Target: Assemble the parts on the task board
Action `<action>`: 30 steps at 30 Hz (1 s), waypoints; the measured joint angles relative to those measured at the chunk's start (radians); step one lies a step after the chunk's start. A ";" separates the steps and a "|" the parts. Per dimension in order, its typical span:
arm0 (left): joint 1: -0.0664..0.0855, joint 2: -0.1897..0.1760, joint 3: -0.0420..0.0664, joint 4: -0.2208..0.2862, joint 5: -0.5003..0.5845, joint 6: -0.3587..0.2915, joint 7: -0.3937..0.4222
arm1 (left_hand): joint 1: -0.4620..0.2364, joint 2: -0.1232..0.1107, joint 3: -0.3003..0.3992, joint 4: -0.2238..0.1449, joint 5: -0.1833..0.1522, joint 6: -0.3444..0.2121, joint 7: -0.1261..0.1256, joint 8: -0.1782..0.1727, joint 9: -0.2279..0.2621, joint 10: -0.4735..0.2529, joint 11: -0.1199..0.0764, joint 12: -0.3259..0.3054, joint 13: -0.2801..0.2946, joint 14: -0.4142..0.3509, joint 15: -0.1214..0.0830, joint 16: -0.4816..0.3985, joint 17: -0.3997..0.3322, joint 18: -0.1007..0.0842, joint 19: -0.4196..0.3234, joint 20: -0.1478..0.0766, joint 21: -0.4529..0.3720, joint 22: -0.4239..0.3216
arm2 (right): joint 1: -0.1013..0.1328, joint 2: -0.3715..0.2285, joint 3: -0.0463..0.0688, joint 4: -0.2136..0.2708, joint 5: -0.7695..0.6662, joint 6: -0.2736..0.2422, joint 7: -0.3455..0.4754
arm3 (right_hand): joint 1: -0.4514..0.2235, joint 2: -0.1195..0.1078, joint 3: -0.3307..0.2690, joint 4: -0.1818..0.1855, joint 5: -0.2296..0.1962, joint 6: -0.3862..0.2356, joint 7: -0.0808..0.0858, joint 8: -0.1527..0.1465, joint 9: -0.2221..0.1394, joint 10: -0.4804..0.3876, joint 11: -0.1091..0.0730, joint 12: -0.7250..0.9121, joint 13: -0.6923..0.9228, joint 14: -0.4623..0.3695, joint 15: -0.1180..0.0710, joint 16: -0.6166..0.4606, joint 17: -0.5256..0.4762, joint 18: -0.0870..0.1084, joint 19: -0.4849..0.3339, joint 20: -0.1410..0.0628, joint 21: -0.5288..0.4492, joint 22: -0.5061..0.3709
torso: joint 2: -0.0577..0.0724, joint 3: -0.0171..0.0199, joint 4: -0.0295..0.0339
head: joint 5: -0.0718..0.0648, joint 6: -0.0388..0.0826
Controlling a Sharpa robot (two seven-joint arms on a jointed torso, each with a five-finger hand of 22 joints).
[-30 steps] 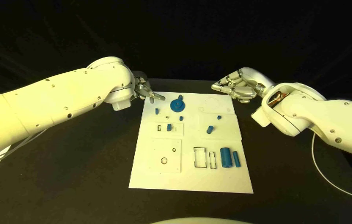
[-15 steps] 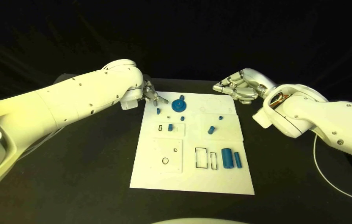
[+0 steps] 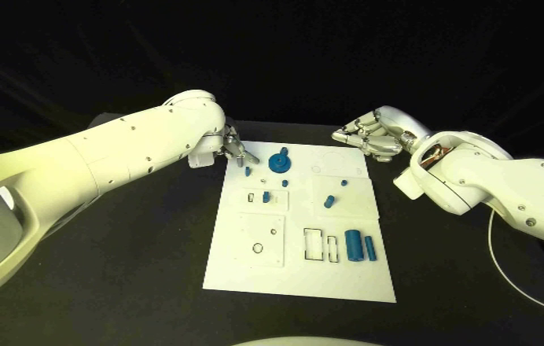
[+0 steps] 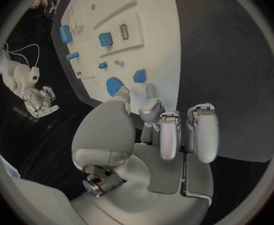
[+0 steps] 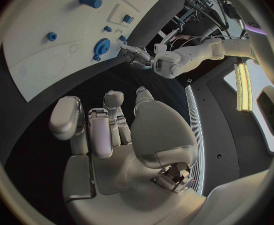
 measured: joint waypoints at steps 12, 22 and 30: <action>0.000 -0.001 0.000 0.001 -0.002 0.024 -0.003 | 0.010 0.000 -0.003 -0.003 0.000 0.007 0.000 -0.004 -0.001 0.000 0.000 0.000 -0.001 0.000 0.000 0.000 0.000 0.000 0.000 0.000 0.000 0.000 | 0.000 0.000 0.000 -0.001 0.001 0.001 0.001 | 0.004 0.004 0.000 0.000 0.004 0.000 0.000 0.000 0.000 0.000 0.000 0.000 0.000 0.000 0.000 0.000 0.000 0.000 0.000 0.000 0.000 0.000 | 0.000 -0.0003 0.0001 | 0.001 -0.002; 0.000 0.000 0.000 0.011 0.001 0.024 -0.004 | 0.016 0.005 -0.005 -0.006 0.000 0.010 -0.004 -0.004 -0.001 0.000 0.000 0.000 0.000 0.000 0.000 0.000 0.000 0.000 0.000 0.000 0.000 0.000 | -0.001 0.003 0.000 -0.003 0.004 0.001 0.002 | 0.004 0.004 0.000 0.000 0.004 0.000 0.000 0.000 0.000 0.000 0.000 0.000 0.000 0.000 0.000 0.000 0.000 0.000 0.000 0.000 0.000 0.000 | 0.000 -0.0004 0.0001 | 0.002 0.000; 0.000 0.000 0.000 0.012 0.004 0.027 -0.004 | 0.043 0.012 -0.008 -0.008 0.000 0.014 0.000 -0.004 0.000 0.000 0.000 0.000 -0.001 0.000 0.000 0.000 0.000 0.000 0.000 0.000 0.000 0.000 | -0.001 0.003 0.000 -0.004 0.005 0.002 0.003 | 0.004 0.004 0.000 0.000 0.004 0.000 0.000 0.000 0.000 0.000 0.000 0.000 0.000 0.000 0.000 0.000 0.000 0.000 0.000 0.000 0.000 0.000 | 0.000 0.0002 -0.0003 | 0.002 -0.001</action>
